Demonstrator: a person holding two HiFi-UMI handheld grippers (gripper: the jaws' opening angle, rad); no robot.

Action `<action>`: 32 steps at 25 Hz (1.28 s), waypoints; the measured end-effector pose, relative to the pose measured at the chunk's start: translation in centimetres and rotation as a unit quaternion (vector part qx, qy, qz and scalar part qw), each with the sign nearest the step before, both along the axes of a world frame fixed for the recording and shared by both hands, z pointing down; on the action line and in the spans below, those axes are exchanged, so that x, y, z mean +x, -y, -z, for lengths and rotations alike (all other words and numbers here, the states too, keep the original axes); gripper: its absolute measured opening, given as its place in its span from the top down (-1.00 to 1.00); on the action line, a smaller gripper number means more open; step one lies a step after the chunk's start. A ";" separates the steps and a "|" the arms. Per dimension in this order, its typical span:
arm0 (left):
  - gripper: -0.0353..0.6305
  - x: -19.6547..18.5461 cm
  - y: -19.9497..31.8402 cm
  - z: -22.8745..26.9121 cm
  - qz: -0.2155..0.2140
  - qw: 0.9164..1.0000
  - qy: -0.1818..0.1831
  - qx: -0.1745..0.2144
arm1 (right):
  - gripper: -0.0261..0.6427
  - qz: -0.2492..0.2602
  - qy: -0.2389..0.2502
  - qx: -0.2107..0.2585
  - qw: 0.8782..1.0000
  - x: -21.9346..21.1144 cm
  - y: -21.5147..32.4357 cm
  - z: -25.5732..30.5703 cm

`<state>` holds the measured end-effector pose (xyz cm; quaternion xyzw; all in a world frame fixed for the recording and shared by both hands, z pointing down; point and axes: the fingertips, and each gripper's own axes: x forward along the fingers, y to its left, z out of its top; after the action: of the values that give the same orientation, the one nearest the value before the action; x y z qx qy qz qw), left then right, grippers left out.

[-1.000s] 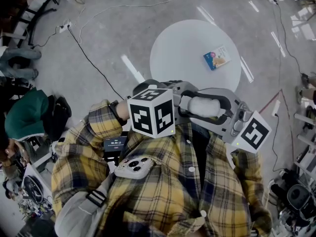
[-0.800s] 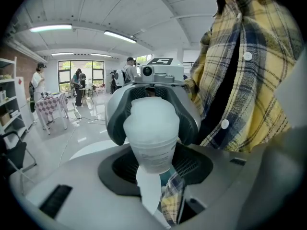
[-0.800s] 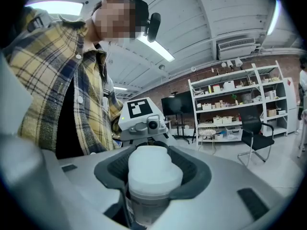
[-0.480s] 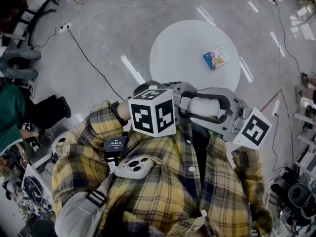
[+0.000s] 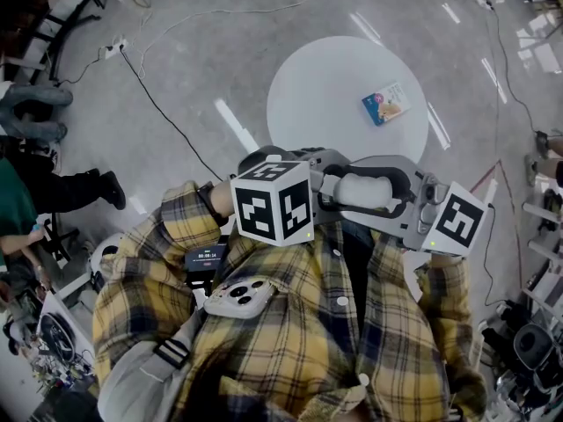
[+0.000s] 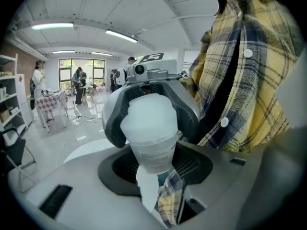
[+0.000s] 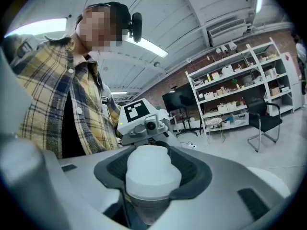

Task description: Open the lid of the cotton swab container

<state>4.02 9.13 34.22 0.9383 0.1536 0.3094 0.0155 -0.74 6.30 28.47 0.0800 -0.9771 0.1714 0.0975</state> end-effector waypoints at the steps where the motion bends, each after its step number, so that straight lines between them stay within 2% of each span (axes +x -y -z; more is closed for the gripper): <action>1: 0.28 0.0 -0.2 -0.1 -0.002 1.000 0.000 0.003 | 0.25 0.005 0.000 -0.008 1.000 0.0 -0.2 -0.1; 5: 0.28 0.1 -0.6 -0.3 -0.005 1.000 -0.001 0.008 | 0.21 0.020 0.013 -0.018 1.000 0.1 -0.5 0.1; 13: 0.28 -0.5 -0.7 -0.3 -0.006 1.000 -0.002 0.013 | 0.21 -0.007 0.052 -0.016 0.998 1.2 0.9 2.7; 18: 0.28 -0.2 -0.8 -0.3 -0.013 1.000 -0.002 0.025 | 0.22 -0.045 0.076 -0.020 0.996 2.4 3.0 3.3; 24: 0.28 -0.3 -0.6 0.1 -0.011 1.000 -0.007 0.026 | 0.30 -0.111 0.081 -0.027 0.990 3.0 6.2 2.4; 32: 0.28 -0.4 -0.3 -0.1 -0.001 1.000 -0.009 0.021 | 0.34 -0.140 0.086 -0.052 0.985 3.1 7.3 0.3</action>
<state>3.58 9.46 34.28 0.9409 0.1484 0.3043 -0.0063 2.34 -0.97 28.16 0.1960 -0.9507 0.2401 -0.0076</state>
